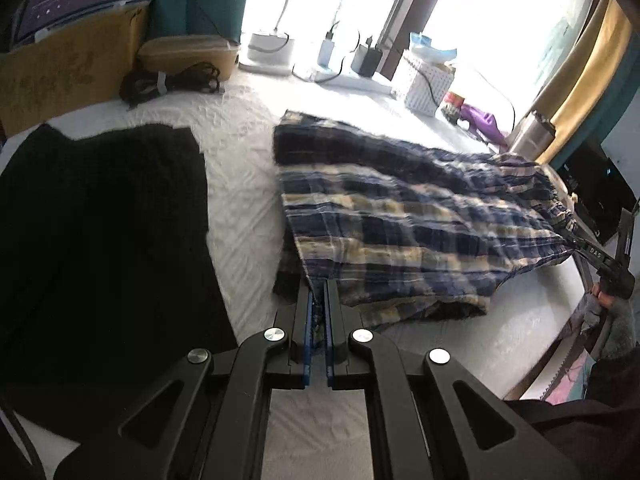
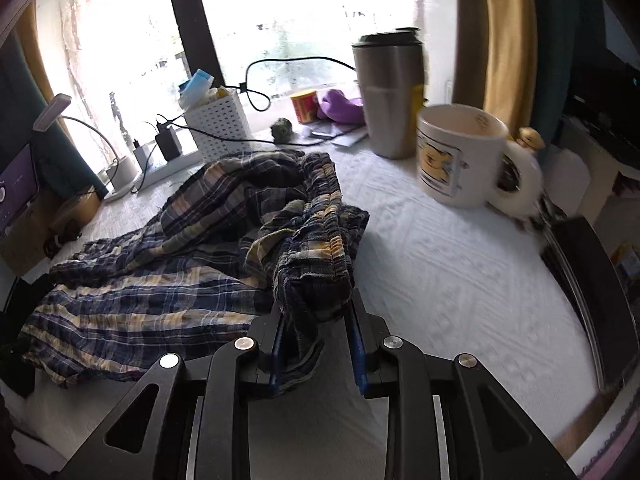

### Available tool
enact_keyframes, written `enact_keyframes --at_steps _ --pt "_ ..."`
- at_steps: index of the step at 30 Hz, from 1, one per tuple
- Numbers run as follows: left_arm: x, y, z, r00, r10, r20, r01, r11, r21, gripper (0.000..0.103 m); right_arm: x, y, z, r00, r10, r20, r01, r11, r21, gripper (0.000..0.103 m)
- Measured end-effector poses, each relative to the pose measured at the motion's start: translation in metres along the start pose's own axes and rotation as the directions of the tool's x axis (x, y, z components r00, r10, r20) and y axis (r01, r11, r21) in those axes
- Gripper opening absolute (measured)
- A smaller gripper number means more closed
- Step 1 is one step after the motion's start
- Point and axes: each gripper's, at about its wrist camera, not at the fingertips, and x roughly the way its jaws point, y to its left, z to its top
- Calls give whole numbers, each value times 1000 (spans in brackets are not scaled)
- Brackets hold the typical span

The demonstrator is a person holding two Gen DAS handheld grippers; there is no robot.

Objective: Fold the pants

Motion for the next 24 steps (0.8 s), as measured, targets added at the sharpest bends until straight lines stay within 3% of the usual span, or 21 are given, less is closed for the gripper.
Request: enact_keyframes --at_steps 6,9,12,14,16,18,20,24 --pt "5 8 -7 999 -6 -54 5 1000 -3 2 7 -12 -21 999 -21 -44 22 999 25 27" --pt "-2 7 0 999 -9 -34 9 1000 -1 2 10 -10 -23 998 -35 -51 36 999 16 29" --pt "-11 7 13 1000 29 6 -29 999 25 3 3 -10 -16 997 -78 -21 78 997 -5 52" --pt "-19 10 25 998 50 40 -51 998 31 3 -5 -12 -10 995 -99 13 99 995 -7 80" --pt "-24 13 36 996 52 74 -55 998 27 4 -15 -16 -1 993 -103 56 104 995 1 81" --pt "-25 13 52 993 53 107 -57 998 31 16 -19 -17 9 991 -111 76 111 994 -5 81" --pt "-19 14 63 993 39 115 -43 999 29 42 -19 -16 18 991 -104 89 104 995 -1 81" --pt "4 12 87 995 4 96 -5 1000 16 42 -8 -5 33 994 -66 90 68 998 -17 81"
